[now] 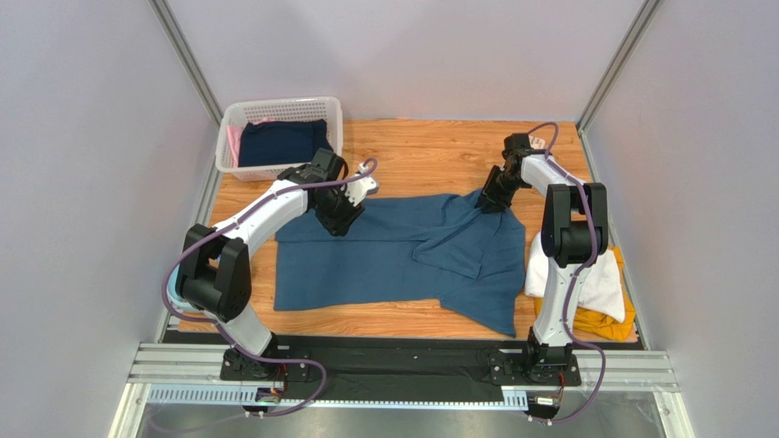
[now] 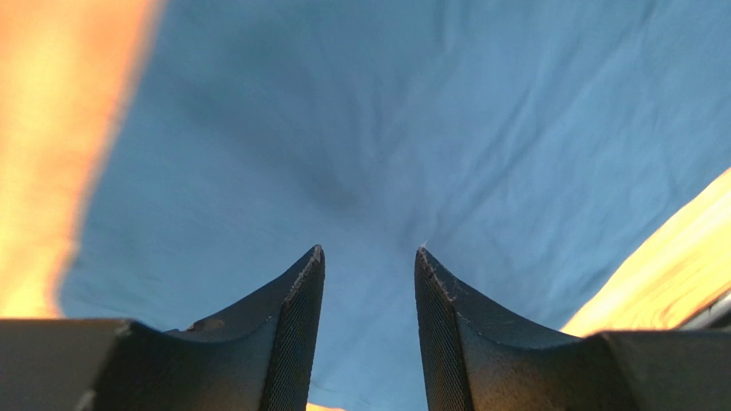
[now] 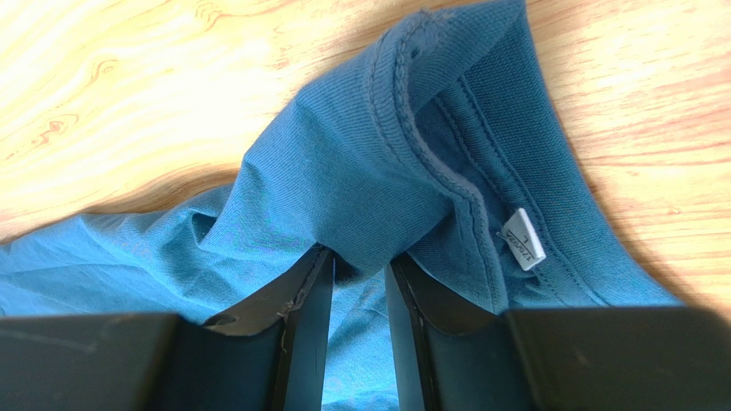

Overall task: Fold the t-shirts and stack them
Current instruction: Fold the flattened tshirt in 1/3 of the way

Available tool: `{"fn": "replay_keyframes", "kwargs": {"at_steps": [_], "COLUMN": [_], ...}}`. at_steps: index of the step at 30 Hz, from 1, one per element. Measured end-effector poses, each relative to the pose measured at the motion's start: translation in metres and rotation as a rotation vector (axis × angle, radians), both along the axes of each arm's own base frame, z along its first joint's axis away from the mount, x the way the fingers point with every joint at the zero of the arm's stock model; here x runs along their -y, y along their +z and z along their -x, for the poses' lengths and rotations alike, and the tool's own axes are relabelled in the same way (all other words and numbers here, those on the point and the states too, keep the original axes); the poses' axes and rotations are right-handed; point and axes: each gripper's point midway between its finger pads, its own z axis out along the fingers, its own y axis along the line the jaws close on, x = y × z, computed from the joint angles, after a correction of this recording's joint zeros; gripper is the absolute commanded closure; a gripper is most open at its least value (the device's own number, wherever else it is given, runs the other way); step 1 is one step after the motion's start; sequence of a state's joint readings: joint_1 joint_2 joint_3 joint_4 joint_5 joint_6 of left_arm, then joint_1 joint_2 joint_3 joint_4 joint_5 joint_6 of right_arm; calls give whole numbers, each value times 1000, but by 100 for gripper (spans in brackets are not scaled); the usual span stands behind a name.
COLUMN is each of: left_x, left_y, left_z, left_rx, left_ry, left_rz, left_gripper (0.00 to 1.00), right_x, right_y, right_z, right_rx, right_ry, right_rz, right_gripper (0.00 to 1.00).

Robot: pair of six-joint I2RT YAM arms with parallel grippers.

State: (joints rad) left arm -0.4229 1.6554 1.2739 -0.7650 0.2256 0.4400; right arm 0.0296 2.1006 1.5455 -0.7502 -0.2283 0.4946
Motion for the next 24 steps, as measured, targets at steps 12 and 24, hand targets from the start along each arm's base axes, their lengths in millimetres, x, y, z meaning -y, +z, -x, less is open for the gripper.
{"fn": "replay_keyframes", "kwargs": {"at_steps": [12, 24], "left_x": [-56, -141], "left_y": [-70, -77], "left_z": [32, -21], "left_rx": [-140, -125], "left_ry": [115, 386], "left_rz": [-106, -82], "left_gripper": [55, 62], "right_x": [7, 52], "right_y": [1, 1], "right_z": [-2, -17], "right_rx": [0, -4], "right_ry": [-17, -143], "right_rz": [-5, -45], "right_gripper": [65, 64]}}
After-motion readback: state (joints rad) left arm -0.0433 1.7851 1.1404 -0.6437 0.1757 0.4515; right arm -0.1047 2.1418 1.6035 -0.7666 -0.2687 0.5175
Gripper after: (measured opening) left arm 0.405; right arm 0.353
